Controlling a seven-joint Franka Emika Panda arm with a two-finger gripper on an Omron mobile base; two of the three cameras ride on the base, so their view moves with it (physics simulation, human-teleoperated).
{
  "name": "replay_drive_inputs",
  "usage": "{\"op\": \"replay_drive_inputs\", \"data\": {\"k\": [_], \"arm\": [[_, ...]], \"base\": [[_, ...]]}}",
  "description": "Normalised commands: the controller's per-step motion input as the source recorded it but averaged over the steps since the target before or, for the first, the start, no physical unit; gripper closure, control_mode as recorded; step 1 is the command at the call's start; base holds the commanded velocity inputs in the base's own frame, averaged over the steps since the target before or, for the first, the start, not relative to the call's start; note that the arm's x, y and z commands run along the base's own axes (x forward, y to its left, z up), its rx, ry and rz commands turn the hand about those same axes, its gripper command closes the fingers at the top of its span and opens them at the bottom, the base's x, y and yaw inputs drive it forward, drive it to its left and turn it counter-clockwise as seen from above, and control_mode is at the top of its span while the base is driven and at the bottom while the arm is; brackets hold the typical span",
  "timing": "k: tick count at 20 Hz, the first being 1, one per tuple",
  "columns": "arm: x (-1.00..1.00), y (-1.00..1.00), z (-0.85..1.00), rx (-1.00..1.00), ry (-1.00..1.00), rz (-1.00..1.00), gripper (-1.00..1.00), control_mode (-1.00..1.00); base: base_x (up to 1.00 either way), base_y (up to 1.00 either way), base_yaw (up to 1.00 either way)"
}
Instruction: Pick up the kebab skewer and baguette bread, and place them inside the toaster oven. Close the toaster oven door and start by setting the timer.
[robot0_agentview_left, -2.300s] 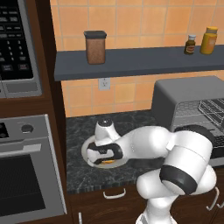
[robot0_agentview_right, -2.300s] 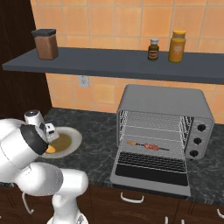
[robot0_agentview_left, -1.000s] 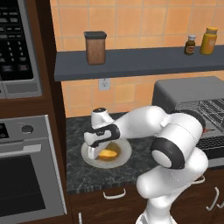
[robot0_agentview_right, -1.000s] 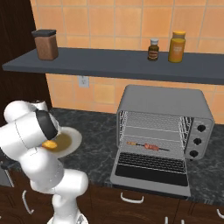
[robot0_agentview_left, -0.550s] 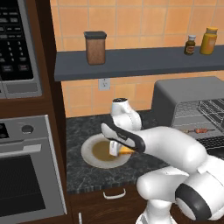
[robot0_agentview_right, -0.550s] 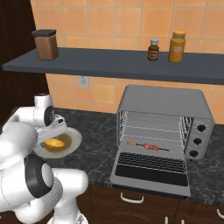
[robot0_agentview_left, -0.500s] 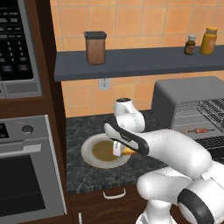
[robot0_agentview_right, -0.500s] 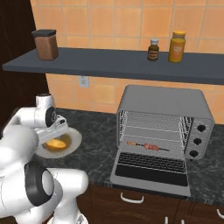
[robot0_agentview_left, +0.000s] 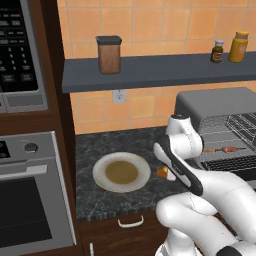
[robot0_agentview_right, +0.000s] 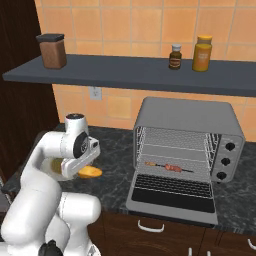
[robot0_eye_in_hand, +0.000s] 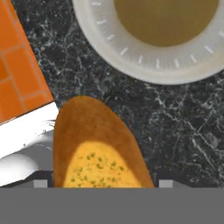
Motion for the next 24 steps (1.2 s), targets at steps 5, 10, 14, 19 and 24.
{"op": "replay_drive_inputs", "data": {"k": [5,10,14,19,24], "arm": [[0.0,-1.0,0.25,0.03,0.0,0.07,1.0,-1.0],[0.03,-1.0,0.11,0.03,0.01,0.04,1.0,-1.0],[0.2,-1.0,0.05,0.04,0.0,0.04,1.0,-1.0],[0.36,-1.0,0.08,0.07,0.01,0.06,1.0,-1.0],[0.59,-0.72,0.1,0.1,0.01,0.09,1.0,-1.0]], "base": [[0.0,0.0,0.0],[0.0,0.0,0.0],[0.0,0.0,0.0],[0.0,0.0,0.0],[0.0,0.0,0.0]]}}
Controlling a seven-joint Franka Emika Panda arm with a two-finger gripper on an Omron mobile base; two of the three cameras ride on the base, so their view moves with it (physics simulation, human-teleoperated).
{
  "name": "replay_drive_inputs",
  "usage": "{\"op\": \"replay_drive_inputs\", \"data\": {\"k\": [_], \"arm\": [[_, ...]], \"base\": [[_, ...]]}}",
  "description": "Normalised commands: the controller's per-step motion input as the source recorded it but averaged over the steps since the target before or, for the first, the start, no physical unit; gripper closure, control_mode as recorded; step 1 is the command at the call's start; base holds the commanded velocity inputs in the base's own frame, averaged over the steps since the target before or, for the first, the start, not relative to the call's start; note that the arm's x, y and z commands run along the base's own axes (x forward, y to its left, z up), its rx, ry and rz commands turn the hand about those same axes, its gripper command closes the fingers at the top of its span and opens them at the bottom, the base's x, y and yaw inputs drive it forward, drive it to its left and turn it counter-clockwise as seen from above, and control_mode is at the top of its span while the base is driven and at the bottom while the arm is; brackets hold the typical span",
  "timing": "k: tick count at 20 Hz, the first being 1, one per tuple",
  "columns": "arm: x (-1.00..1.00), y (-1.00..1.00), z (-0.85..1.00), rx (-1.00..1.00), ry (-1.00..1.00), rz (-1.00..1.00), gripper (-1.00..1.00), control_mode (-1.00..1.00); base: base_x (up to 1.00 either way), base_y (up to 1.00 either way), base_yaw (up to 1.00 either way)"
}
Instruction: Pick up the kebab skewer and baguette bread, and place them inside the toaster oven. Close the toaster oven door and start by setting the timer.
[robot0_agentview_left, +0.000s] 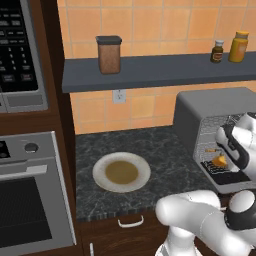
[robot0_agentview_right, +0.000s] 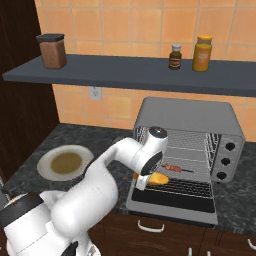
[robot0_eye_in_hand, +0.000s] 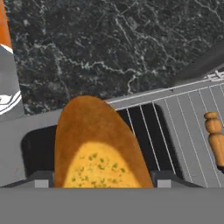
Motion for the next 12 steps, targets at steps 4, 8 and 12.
{"op": "replay_drive_inputs", "data": {"k": [4,8,12], "arm": [[0.38,-0.25,0.0,0.04,0.0,0.04,1.0,-1.0],[0.21,-0.1,-0.1,0.0,0.0,0.0,1.0,-1.0],[0.22,-0.05,-0.16,0.0,0.0,0.0,1.0,-1.0]], "base": [[0.0,0.0,0.0],[0.0,0.0,0.0],[0.0,0.0,0.0]]}}
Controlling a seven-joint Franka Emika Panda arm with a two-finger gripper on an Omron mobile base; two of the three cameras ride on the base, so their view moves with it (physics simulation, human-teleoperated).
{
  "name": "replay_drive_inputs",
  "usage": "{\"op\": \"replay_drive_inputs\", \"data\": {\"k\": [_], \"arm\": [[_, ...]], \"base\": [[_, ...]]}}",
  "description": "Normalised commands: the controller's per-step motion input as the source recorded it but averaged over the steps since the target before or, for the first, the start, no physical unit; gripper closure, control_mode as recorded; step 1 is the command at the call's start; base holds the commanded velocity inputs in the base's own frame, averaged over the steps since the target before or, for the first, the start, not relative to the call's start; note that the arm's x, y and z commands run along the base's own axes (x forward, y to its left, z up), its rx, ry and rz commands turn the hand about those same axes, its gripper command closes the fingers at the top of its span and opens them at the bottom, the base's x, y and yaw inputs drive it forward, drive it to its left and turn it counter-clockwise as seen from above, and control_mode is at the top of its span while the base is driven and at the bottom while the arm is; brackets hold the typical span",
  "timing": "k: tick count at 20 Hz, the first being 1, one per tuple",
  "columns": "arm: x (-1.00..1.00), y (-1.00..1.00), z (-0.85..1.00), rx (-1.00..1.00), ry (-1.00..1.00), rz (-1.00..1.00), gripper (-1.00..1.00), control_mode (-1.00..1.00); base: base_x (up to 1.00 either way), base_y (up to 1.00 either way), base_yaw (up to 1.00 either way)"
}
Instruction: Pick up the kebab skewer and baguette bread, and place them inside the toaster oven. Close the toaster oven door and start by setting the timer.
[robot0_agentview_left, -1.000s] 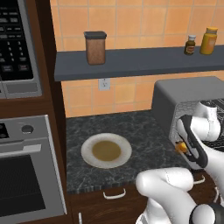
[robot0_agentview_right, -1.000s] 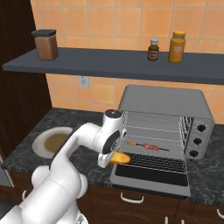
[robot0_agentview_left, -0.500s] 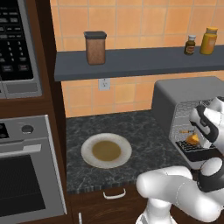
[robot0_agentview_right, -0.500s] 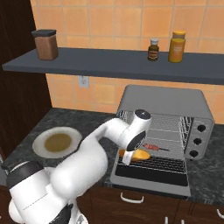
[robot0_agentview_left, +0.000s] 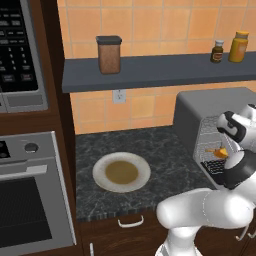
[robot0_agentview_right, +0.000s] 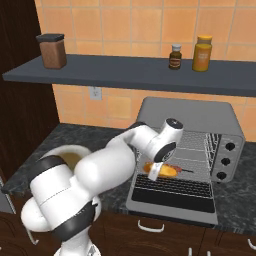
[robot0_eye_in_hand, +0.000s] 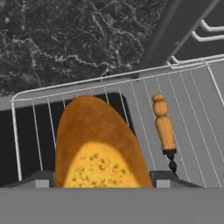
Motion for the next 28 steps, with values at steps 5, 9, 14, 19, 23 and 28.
{"op": "replay_drive_inputs", "data": {"k": [5,9,14,19,23,28], "arm": [[0.0,0.0,-0.34,0.0,0.0,0.0,1.0,-1.0],[0.05,-0.05,-0.18,0.0,-0.01,0.0,1.0,-1.0],[0.0,-0.13,-0.13,0.0,0.0,0.0,1.0,-1.0],[-0.02,-0.08,-0.05,0.0,-0.02,0.0,-1.0,-1.0],[-0.03,-0.11,0.0,0.0,-0.04,0.0,-1.0,-1.0],[-0.04,-0.22,0.03,0.0,-0.01,0.0,-1.0,-1.0]], "base": [[0.0,0.0,0.0],[0.0,0.0,0.0],[0.0,0.0,0.0],[0.0,0.0,0.0],[0.0,0.0,0.0],[0.0,0.0,0.0]]}}
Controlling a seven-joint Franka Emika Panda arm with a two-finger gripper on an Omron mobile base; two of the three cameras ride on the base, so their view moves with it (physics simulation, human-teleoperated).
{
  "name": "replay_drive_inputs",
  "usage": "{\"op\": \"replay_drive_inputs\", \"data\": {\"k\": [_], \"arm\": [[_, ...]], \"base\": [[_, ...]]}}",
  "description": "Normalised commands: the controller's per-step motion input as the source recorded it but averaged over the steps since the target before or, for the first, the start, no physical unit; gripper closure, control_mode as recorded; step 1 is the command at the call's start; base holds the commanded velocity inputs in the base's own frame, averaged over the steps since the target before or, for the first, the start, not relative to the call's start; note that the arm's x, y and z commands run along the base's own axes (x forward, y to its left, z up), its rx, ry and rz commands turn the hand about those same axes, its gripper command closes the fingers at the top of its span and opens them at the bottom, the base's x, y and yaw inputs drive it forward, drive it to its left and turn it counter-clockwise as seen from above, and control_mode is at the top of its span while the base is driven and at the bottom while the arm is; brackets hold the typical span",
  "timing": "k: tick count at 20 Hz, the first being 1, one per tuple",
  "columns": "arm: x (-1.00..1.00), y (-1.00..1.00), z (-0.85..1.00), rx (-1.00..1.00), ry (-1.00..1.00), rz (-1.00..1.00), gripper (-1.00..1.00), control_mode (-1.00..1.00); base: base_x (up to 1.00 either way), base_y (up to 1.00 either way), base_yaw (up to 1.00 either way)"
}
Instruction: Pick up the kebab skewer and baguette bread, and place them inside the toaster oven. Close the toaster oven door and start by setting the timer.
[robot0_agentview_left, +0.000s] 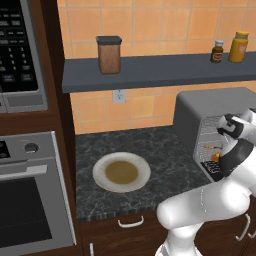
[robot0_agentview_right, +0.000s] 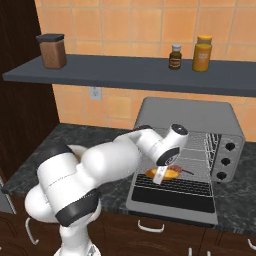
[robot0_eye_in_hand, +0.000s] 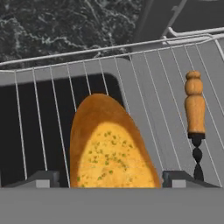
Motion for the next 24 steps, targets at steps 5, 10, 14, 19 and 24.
{"op": "replay_drive_inputs", "data": {"k": [5,10,14,19,24], "arm": [[-0.22,-0.16,0.35,0.01,-0.01,0.0,-1.0,-1.0],[-0.33,-0.03,0.55,0.01,-0.03,0.0,-1.0,-1.0],[-0.93,0.03,0.09,0.0,-0.03,-0.15,-1.0,-1.0],[-0.95,0.0,0.0,0.03,-0.01,-0.41,-1.0,-1.0],[-0.65,-0.02,0.0,0.0,-0.01,-0.66,-1.0,-1.0]], "base": [[0.0,0.0,0.0],[0.0,0.0,0.0],[0.0,0.0,0.0],[0.0,0.0,0.0],[0.0,0.0,0.0]]}}
